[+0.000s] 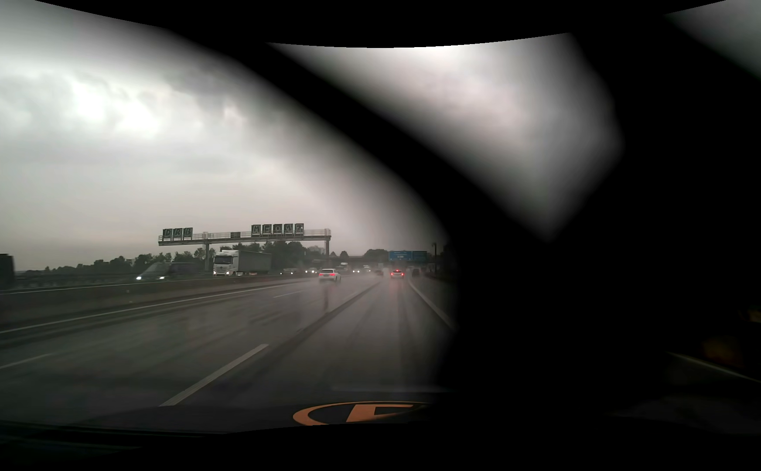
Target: Follow the waypoints while adhering to traffic rules and regulations
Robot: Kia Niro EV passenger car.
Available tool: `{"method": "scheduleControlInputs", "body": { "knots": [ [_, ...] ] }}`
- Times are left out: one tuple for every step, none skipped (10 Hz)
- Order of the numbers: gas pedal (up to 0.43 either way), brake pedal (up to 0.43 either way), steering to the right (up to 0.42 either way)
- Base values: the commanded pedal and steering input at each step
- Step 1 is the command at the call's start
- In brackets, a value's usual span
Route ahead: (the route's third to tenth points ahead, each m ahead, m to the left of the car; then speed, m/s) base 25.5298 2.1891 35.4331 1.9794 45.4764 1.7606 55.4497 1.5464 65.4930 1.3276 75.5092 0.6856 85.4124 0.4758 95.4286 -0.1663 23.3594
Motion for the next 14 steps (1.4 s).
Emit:
{"method": "scheduleControlInputs", "body": {
  "knots": [
    [0.118,0.000,0.001],
    [0.118,0.000,0.003],
    [0.118,0.000,0.003],
    [0.118,0.000,0.003],
    [0.118,0.000,0.003],
    [0.118,0.000,0.003],
    [0.118,0.000,0.003],
    [0.118,0.000,0.003],
    [0.118,0.000,0.002],
    [0.118,0.000,0.003],
    [0.110,0.000,0.003],
    [0.110,0.000,0.002],
    [0.098,0.000,0.002],
    [0.079,0.000,0.002]
  ]
}}
